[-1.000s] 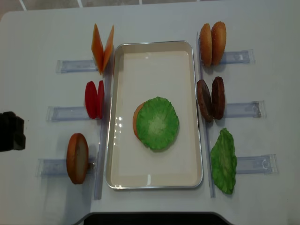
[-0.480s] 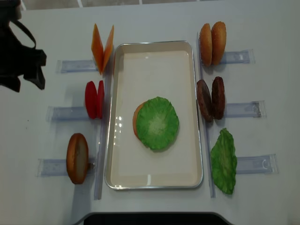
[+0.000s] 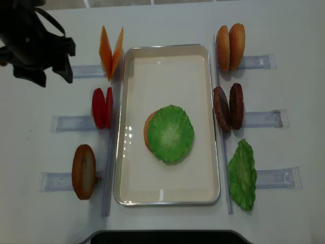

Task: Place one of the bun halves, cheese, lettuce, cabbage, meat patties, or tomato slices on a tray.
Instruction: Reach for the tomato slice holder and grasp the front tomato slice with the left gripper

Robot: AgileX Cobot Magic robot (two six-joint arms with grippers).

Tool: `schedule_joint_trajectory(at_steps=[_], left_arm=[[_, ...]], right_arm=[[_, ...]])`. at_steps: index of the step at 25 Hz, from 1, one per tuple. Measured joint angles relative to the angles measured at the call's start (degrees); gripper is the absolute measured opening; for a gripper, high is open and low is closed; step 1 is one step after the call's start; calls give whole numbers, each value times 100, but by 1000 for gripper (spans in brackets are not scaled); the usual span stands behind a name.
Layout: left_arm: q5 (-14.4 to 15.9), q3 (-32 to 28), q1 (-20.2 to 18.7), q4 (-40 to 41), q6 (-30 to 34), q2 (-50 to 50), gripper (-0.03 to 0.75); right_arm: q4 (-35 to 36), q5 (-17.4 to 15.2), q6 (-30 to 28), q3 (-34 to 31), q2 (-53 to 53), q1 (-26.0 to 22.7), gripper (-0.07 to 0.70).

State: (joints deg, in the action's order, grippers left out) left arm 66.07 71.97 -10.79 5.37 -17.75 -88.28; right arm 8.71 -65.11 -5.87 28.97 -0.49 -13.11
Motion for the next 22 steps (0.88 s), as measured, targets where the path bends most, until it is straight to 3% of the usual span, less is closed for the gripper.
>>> schedule_joint_trajectory(at_steps=[4,8,13,22], left_arm=[[-7,22,-696,135,-652,-185,517],[-31,115,-1035,174,-1059,-391,517],[-191,172,-1118,174,-1390,-595,491],[-480,179,-1118,148,-1422,-1065,474]], right_arm=[[0,0,0,0,0,0,391],[0,0,0,0,0,0,391],[2,0,0,0,0,0,391],[2,0,0,0,0,0,391]])
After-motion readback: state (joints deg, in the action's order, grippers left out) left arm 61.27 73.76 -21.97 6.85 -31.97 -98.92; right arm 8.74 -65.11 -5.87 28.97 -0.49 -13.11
